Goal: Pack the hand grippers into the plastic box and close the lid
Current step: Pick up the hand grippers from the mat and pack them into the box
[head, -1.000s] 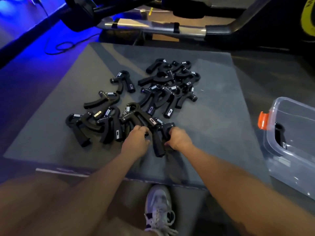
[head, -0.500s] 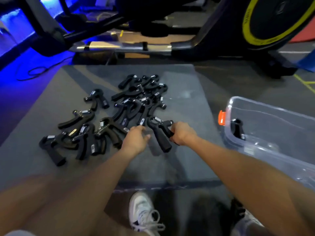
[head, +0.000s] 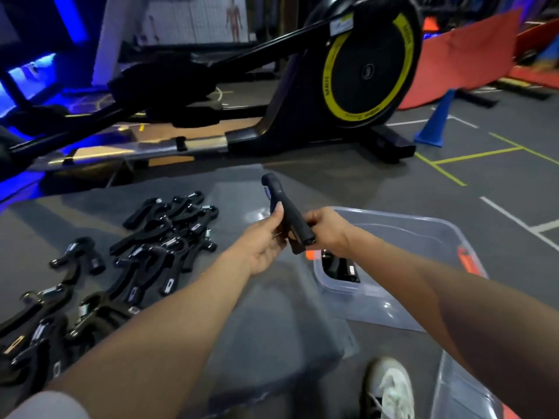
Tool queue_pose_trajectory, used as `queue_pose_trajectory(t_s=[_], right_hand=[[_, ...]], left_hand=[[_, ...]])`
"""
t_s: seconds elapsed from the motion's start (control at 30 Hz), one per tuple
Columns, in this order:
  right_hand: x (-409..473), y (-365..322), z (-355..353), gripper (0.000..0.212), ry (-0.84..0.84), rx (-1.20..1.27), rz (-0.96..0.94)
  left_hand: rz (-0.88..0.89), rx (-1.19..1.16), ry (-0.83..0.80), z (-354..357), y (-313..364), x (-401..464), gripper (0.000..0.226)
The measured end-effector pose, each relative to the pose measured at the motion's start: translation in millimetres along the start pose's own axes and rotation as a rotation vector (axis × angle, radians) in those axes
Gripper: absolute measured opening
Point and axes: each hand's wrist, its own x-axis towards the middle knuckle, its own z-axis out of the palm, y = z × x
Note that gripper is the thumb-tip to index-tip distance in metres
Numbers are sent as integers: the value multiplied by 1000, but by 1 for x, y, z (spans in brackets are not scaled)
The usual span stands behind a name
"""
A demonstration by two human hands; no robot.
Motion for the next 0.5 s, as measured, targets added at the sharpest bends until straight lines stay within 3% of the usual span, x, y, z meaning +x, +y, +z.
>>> queue_pose_trajectory(t_s=[0.37,0.47,0.5], right_hand=[[4,67,-101,26,188,389,191],[12,91,-116,10,206,307,240],[18,101,-120,18,218,225,265]], left_hand=[[60,276,240,105,-37,96,21],[89,391,287,128,-55,118,18],[90,429,271,134,-61,123,13]])
